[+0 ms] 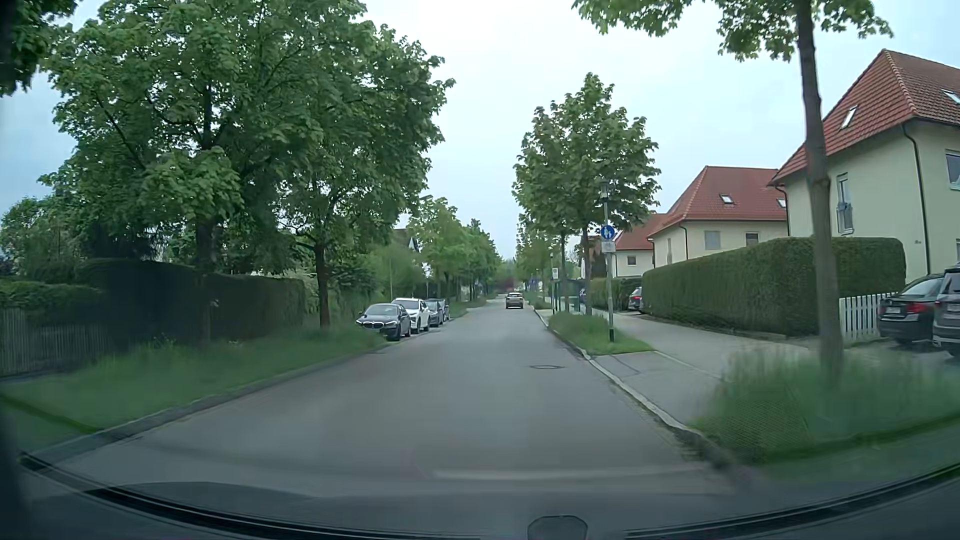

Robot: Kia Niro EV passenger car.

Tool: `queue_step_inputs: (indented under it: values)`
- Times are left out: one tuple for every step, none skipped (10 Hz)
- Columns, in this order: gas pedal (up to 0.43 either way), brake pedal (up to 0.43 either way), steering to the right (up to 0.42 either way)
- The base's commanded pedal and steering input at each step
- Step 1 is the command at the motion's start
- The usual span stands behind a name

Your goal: Follow the waypoints while adhering to traffic rules and regulations

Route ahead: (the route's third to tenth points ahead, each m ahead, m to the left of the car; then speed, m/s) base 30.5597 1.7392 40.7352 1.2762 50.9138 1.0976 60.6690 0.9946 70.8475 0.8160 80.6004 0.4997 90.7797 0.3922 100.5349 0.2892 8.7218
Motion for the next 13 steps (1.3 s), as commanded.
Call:
queue_step_inputs:
  values:
    - [0.067,0.0,-0.002]
    - [0.067,0.0,-0.002]
    - [0.067,0.0,-0.004]
    - [0.067,0.0,-0.004]
    - [0.067,0.0,-0.004]
    - [0.067,0.0,-0.004]
    - [0.067,0.0,-0.003]
    - [0.067,0.0,-0.001]
    - [0.067,0.0,-0.001]
    - [0.047,0.0,-0.001]
    - [0.047,0.0,-0.002]
    - [0.047,0.0,-0.003]
    - [0.047,0.0,-0.003]
